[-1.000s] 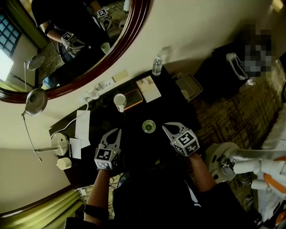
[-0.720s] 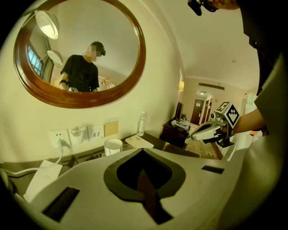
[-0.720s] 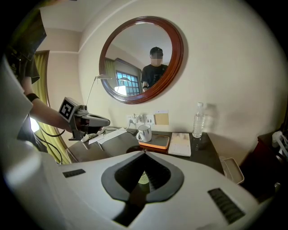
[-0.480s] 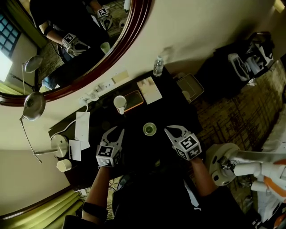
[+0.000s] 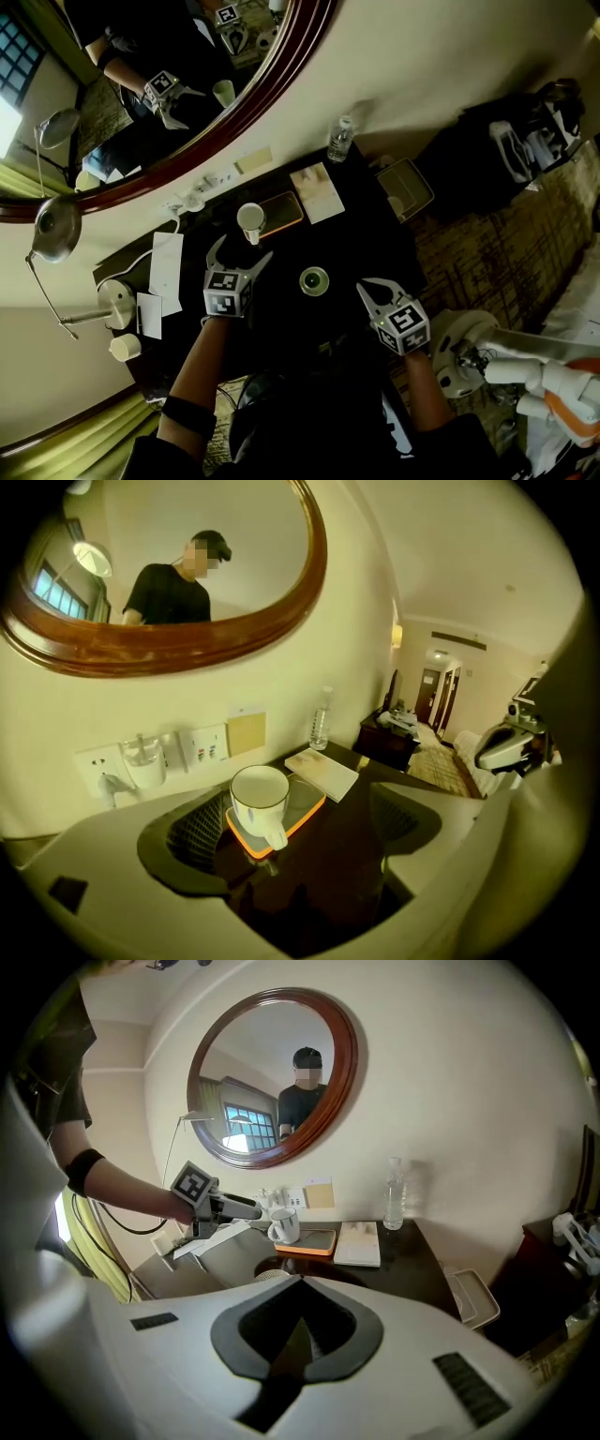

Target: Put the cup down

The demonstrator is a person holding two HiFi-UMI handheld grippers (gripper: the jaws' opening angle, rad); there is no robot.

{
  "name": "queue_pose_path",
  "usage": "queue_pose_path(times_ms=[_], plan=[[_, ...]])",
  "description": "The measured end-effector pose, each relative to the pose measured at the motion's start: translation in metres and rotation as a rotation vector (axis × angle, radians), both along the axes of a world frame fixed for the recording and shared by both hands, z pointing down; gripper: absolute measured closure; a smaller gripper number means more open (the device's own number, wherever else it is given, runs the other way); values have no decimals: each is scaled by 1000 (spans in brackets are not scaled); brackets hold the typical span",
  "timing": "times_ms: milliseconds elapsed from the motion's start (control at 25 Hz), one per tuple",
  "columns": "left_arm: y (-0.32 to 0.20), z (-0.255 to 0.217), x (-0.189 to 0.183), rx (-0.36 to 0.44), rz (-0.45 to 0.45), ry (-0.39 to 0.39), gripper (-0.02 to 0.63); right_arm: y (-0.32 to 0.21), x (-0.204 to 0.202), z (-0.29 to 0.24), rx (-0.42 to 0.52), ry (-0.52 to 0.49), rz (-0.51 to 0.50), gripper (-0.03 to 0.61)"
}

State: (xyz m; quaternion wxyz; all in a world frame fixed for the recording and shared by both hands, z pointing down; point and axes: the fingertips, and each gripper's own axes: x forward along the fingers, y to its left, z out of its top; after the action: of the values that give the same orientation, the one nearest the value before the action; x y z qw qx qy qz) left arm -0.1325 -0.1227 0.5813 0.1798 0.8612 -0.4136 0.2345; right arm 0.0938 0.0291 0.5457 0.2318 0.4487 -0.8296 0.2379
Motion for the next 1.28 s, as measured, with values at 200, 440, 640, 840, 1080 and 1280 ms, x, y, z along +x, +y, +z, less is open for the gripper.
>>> queue_pose_path(times_ms=[200,440,640,840,1080,1280], plan=[[-43,27,2,-1,-35,-29,118,-4,12,17,-6,9,43,578],[-76,41,10,5,-40,-77,118,-15,21,37,-9,21,65,578],[-91,54,17,-6,-43,-89,118,-24,23,46,-8,8,70,578],[-96,68,21,-18,-24,-115,118,-26,24,54,-14,4,70,578],[-95,76,19,-27,-12,-165,202,-19,34,54,-27,8,91,578],[-96,74,20,-23,-1,-166,209,-19,40,56,-29,7,101,578]])
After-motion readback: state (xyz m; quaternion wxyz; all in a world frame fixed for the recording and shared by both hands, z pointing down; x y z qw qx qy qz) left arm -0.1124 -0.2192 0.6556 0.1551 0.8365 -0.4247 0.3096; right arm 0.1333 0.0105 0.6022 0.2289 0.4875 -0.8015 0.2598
